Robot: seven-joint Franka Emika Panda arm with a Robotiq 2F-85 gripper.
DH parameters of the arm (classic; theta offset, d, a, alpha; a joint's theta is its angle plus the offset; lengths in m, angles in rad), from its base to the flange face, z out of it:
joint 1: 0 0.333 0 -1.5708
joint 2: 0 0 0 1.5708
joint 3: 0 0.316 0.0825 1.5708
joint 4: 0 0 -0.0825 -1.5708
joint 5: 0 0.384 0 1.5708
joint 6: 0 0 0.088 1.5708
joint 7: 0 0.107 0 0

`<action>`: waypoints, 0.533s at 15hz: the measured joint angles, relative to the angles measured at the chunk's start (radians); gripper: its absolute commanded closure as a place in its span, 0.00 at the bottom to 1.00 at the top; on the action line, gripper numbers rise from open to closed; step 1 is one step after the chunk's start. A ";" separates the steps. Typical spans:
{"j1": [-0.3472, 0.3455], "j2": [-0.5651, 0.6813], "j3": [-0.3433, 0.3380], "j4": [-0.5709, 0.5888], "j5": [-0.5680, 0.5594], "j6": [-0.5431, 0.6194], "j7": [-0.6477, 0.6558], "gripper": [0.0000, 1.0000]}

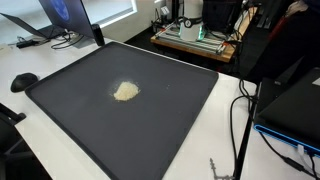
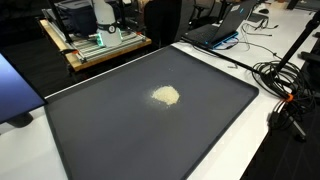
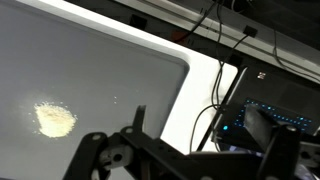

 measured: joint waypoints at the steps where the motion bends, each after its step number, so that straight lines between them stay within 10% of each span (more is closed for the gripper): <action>1: 0.020 0.022 0.006 0.017 0.026 0.007 -0.016 0.00; 8: 0.110 0.122 0.015 0.123 0.135 0.009 -0.100 0.00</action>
